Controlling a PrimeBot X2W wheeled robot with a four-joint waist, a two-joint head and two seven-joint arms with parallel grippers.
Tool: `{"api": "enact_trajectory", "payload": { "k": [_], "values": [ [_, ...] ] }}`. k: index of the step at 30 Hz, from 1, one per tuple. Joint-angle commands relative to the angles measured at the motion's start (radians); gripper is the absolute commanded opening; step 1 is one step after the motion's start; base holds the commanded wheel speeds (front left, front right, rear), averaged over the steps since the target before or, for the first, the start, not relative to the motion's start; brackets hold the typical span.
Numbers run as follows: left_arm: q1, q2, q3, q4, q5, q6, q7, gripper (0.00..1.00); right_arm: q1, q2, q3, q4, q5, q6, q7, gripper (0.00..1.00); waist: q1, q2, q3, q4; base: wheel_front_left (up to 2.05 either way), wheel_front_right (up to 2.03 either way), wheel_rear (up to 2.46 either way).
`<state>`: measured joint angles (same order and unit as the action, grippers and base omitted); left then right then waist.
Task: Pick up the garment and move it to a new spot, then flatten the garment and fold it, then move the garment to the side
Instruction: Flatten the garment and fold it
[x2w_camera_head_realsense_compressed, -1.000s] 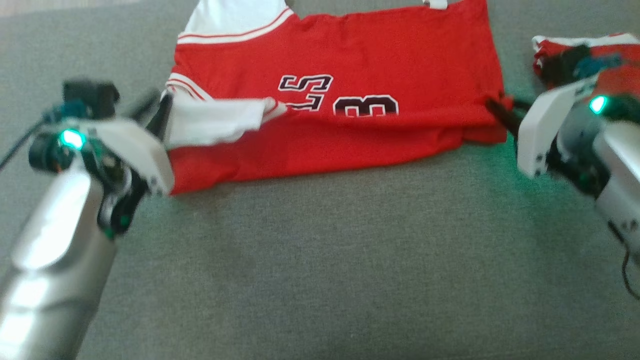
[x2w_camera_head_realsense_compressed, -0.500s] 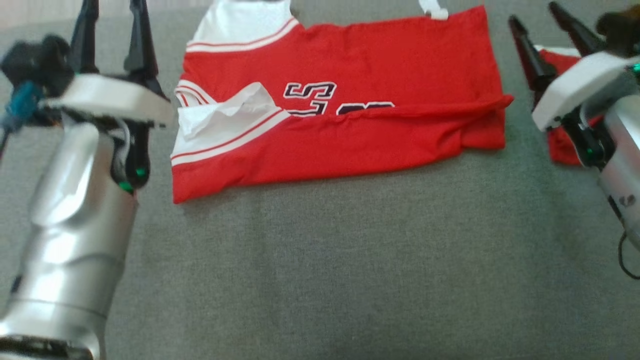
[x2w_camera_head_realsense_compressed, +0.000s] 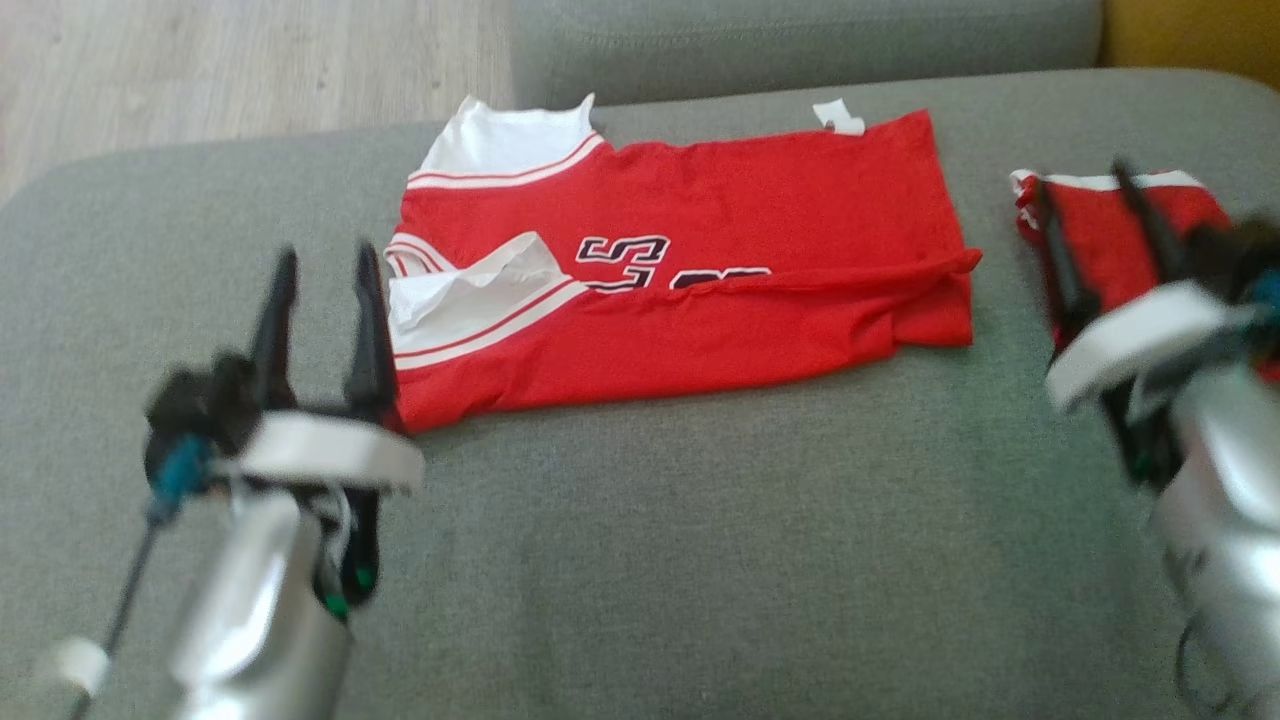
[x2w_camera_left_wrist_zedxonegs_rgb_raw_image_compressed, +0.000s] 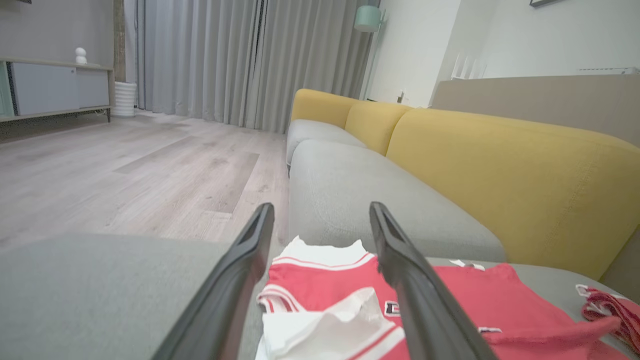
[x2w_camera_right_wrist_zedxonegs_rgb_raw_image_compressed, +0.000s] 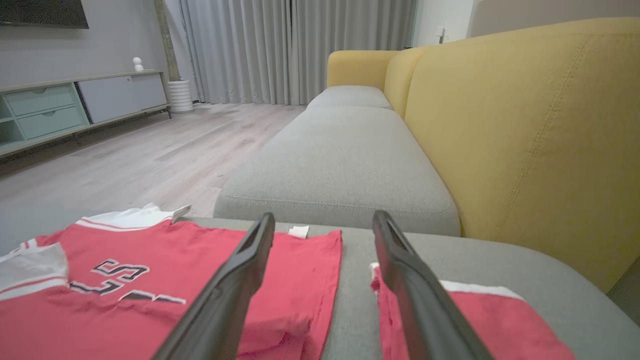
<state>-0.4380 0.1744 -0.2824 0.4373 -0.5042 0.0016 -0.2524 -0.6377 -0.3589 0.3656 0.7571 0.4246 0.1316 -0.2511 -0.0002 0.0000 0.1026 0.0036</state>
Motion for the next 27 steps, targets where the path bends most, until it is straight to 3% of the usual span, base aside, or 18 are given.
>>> {"api": "enact_trajectory", "payload": {
  "k": [1,11,19,27],
  "values": [
    [0.02,0.004,0.046,-0.049,0.019,0.014,-0.009,1.0,0.06,0.032,-0.036,-0.053,-0.05,-0.001,-0.01,1.0,0.0002,0.0,-0.015,-0.004,0.0,0.0,0.0],
    [0.126,-0.05,0.081,-0.072,0.088,0.011,-0.009,1.0,0.219,0.156,-0.187,-0.177,-0.222,-0.001,0.008,1.0,0.0002,0.0,-0.001,-0.013,0.0,0.0,0.0],
    [0.08,-0.05,0.074,0.024,0.112,0.019,0.013,1.0,0.231,0.182,-0.221,-0.269,-0.262,-0.001,0.052,1.0,0.0002,0.0,0.037,-0.026,0.0,0.0,0.0],
    [0.003,-0.029,0.081,0.196,0.12,0.074,0.097,1.0,0.235,0.201,-0.221,-0.342,-0.277,-0.001,0.084,1.0,0.0002,0.0,0.087,-0.053,0.0,0.0,0.0]
  ]
}}
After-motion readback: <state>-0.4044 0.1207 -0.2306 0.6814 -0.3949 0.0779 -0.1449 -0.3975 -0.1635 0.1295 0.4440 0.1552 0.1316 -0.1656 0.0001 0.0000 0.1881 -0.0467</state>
